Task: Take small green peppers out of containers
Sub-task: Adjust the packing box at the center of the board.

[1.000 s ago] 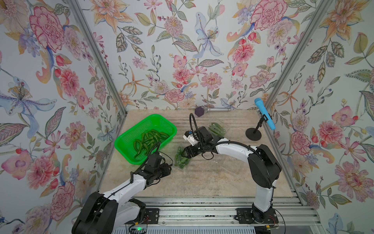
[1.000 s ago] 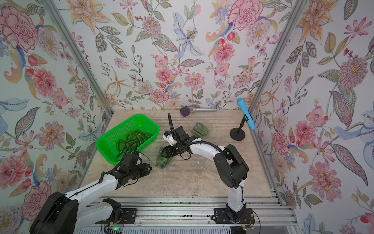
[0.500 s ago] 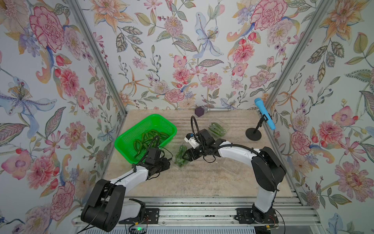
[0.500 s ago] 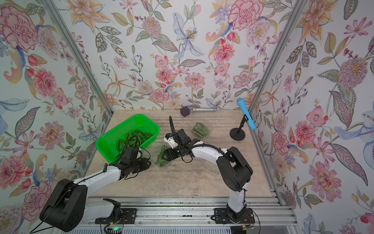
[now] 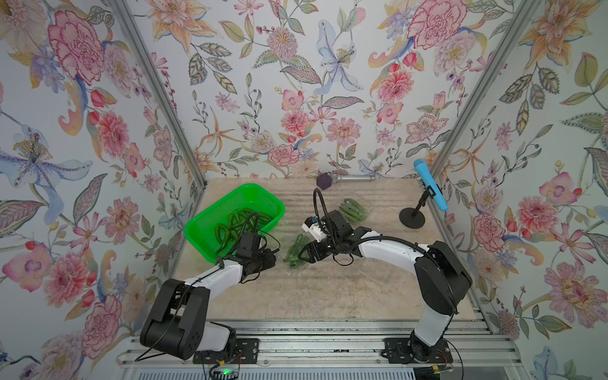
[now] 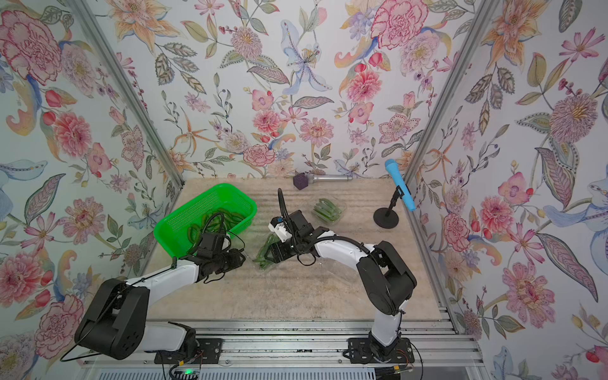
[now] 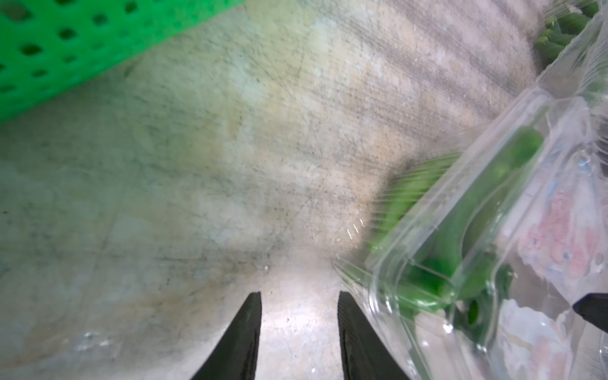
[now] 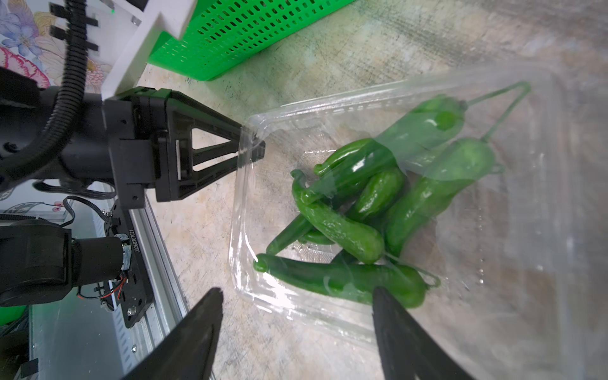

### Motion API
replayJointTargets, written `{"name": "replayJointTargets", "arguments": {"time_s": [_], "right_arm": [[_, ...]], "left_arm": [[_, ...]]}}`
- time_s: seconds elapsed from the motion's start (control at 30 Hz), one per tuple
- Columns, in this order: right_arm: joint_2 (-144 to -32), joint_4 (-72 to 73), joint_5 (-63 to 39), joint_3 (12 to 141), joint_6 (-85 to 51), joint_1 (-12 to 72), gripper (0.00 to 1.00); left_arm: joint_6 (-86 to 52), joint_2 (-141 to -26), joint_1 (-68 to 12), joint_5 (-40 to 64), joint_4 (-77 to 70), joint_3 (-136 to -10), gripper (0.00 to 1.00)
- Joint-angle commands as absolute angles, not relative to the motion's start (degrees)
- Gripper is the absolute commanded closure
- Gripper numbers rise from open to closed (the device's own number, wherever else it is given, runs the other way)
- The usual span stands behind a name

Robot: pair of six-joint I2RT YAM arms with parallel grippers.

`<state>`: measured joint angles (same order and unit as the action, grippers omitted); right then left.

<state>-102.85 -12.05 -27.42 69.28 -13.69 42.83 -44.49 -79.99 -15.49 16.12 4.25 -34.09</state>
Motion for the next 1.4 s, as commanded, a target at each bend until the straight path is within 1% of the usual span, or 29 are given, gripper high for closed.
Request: {"name": "replayJointTargets", "arguments": {"time_s": [0.0, 0.2, 0.33, 0.4, 0.5, 0.57, 0.67, 0.9, 1.0, 1.13, 1.37], "right_arm": [[-100.3, -12.7, -28.2, 69.4, -12.7, 41.9, 0.25], [-100.6, -12.7, -28.5, 74.1, -10.4, 40.3, 0.25], [-105.0, -13.1, -27.8, 79.4, -9.9, 39.1, 0.24], [-108.2, -13.6, -26.9, 82.4, -9.8, 38.7, 0.24], [-113.1, -16.6, -25.3, 88.2, -8.5, 38.4, 0.24], [-116.7, -17.9, -24.9, 91.9, -7.6, 38.3, 0.24], [-120.8, -20.8, -23.2, 97.4, -6.4, 38.2, 0.24], [-128.1, -26.4, -22.9, 107.2, -4.9, 38.1, 0.24], [-129.6, -27.0, -23.2, 108.7, -5.2, 38.4, 0.24], [-130.1, -27.1, -23.2, 108.7, -5.4, 38.9, 0.24], [-129.6, -27.3, -23.3, 106.7, -4.7, 39.6, 0.24]], "left_arm": [[-43.1, -80.7, -14.0, 15.2, 4.8, -36.1, 0.58], [-41.1, -78.3, -12.9, 16.4, 8.4, -38.1, 0.58], [-42.6, -72.3, -14.3, 20.5, 10.2, -35.4, 0.56], [-43.7, -69.4, -16.3, 21.8, 11.0, -33.9, 0.56], [-46.3, -65.9, -22.0, 22.3, 11.1, -31.7, 0.55], [-48.4, -64.4, -26.7, 22.0, 10.1, -30.4, 0.55], [-51.6, -62.7, -31.7, 20.5, 9.5, -28.8, 0.55], [-54.5, -58.5, -35.4, 21.6, 5.3, -24.2, 0.56], [-55.1, -59.2, -36.6, 21.9, 3.0, -23.3, 0.56], [-55.4, -63.7, -39.7, 21.6, -0.5, -23.5, 0.56], [-54.7, -72.8, -39.8, 19.9, -5.4, -25.5, 0.56]]}}
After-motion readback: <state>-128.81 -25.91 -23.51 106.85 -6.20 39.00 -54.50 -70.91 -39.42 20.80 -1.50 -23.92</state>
